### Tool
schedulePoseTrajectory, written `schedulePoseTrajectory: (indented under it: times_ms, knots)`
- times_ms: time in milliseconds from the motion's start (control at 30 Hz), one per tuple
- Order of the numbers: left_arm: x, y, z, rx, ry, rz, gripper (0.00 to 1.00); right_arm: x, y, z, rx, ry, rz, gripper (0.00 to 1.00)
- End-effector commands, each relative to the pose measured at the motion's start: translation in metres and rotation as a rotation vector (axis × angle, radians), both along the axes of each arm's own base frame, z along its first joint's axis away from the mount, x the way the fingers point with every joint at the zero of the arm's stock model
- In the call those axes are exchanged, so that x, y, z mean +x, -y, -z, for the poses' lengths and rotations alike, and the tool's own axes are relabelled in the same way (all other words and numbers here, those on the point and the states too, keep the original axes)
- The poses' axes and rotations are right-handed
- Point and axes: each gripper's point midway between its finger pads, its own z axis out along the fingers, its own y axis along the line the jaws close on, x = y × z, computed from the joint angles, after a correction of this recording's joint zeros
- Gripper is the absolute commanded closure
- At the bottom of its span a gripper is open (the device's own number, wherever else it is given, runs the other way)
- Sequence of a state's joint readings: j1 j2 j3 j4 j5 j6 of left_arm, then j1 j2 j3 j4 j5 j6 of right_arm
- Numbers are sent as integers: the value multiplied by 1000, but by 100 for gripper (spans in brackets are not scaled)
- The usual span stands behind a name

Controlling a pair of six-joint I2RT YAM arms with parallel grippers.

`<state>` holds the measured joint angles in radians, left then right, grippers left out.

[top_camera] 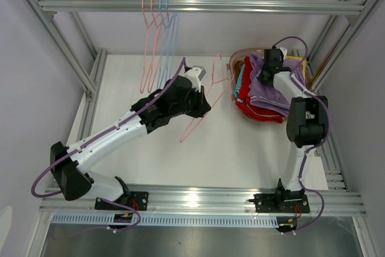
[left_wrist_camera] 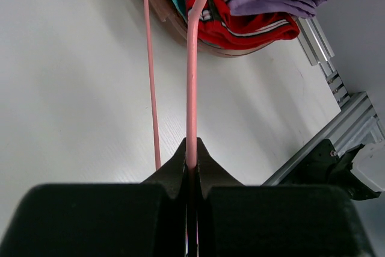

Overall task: Remove the trousers from the hanger
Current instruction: Place the trousers in the bin, then place the hanger at the clothesline.

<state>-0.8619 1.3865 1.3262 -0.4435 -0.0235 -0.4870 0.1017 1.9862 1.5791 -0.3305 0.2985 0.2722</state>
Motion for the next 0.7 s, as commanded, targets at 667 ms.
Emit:
schedulePoseTrajectory:
  times_ms: [667]
  knots:
    - [0,-39,-98,-78,300,-83,99,-60,16,-62,40,63,33,58]
